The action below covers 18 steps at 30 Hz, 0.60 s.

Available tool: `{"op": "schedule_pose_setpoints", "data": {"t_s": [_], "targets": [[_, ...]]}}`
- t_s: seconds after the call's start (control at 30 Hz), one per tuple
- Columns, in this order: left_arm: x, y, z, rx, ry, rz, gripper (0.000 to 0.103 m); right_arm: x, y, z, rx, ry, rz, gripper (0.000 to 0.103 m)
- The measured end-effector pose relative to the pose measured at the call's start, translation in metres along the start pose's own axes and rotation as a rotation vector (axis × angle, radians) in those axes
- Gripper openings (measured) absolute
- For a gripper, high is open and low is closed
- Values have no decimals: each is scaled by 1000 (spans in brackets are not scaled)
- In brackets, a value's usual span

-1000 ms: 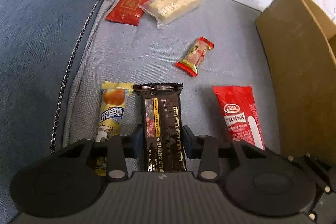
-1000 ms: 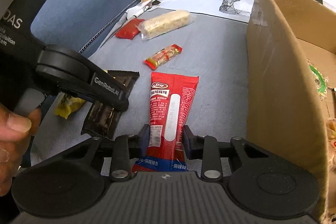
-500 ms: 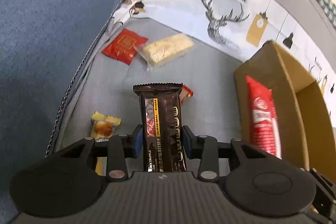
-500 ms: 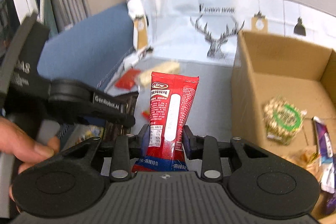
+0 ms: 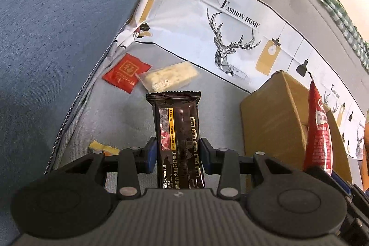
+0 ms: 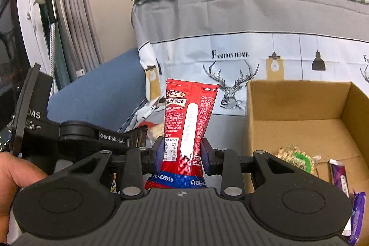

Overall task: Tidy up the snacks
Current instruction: 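Lift both snacks and carry them toward the cardboard box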

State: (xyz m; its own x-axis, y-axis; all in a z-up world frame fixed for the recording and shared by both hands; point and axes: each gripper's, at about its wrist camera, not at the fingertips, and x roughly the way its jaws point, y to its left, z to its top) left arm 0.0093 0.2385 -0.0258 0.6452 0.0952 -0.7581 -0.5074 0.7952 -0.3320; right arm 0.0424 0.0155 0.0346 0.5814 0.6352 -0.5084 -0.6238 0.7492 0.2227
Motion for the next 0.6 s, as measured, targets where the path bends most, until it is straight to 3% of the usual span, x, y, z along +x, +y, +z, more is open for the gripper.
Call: {"op": "schedule_pose_setpoints", "data": {"t_s": [0.6], "targets": [[3,-18,0,31,-22,-16,43,-10,-29,7,45,-31,-36,34]]}}
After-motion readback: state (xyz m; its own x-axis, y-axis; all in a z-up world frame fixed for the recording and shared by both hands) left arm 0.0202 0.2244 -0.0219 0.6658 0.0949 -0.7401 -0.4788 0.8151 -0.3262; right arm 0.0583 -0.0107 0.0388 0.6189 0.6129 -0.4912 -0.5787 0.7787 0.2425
